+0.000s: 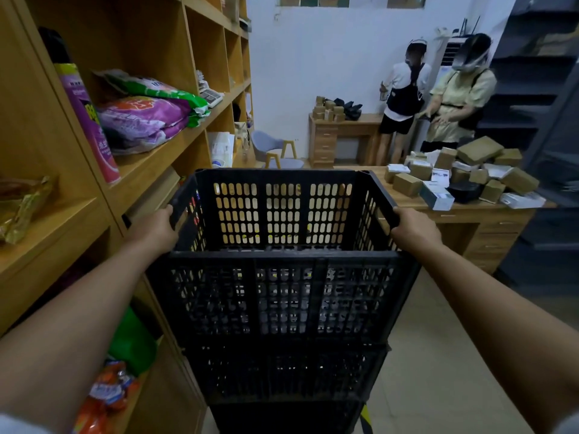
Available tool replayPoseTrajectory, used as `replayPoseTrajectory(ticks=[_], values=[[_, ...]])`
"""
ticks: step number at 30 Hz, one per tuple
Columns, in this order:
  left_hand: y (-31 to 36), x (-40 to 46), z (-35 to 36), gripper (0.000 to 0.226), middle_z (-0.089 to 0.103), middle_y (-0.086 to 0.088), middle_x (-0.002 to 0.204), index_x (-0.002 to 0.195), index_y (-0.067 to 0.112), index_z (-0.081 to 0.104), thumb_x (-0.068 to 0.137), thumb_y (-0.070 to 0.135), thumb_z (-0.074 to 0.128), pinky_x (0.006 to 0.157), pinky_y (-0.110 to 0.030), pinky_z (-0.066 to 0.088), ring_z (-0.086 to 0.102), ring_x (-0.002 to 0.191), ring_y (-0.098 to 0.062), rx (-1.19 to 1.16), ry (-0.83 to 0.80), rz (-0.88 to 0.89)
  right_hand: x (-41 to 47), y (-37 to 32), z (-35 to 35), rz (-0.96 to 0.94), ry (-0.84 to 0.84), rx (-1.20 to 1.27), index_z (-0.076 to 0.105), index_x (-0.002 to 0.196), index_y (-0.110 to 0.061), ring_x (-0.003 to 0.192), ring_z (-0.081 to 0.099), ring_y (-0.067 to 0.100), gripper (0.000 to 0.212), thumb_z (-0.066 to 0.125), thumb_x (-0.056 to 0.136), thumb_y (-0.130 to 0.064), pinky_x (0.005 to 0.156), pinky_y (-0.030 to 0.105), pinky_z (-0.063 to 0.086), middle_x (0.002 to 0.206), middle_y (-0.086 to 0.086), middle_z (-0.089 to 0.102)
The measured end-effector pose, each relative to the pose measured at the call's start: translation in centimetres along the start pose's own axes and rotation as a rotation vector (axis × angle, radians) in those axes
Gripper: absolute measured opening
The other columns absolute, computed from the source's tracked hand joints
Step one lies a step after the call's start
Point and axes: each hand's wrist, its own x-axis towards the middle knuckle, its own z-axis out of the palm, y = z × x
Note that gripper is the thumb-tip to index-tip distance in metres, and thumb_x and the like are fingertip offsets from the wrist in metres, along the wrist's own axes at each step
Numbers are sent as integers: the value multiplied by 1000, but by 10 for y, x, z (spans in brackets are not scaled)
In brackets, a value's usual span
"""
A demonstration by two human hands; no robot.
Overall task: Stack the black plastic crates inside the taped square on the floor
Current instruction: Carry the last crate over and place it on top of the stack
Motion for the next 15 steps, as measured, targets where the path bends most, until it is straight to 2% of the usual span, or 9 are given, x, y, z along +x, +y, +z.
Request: replayPoseTrajectory(ticks=[3,5,7,9,12,15], values=[[1,3,3,68,55,-12,129,151,26,27,91,9,55,64,-36,49,58,88,-25,-5,-2,-14,1,-1,3,-19,0,-14,60,111,-18,85,58,32,23,48,91,-20,70,38,48,98,12,64],[4,6,5,66,57,-11,124,150,25,30,90,11,56,72,-38,53,59,91,-27,-2,-11,-17,1,-1,3,-17,0,-22,59,115,-16,90,62,33,26,49,91,-20,74,41,53,101,12,65],[7,7,6,56,57,-10,110,143,20,41,90,14,58,81,-43,55,60,93,-30,3,-6,-10,1,-1,4,-14,-2,-30,58,118,-16,90,63,33,29,51,90,-17,76,45,55,100,12,65],[8,8,6,49,56,-9,102,137,18,45,90,15,59,83,-45,54,59,92,-29,8,4,-3,1,-1,4,-8,-9,-41,57,119,-17,89,63,32,32,52,88,-14,76,47,56,100,12,65],[6,8,6,55,59,-11,113,142,20,41,90,14,59,82,-44,54,59,94,-28,37,-5,21,1,-1,4,-8,-12,-51,58,120,-16,88,63,32,34,52,87,-10,73,43,55,98,12,65],[5,9,6,60,59,-11,119,146,22,37,90,15,59,83,-43,53,59,102,-30,71,2,27,1,1,3,-17,-10,-42,58,121,-14,82,59,30,32,52,90,-11,66,37,48,93,10,61]])
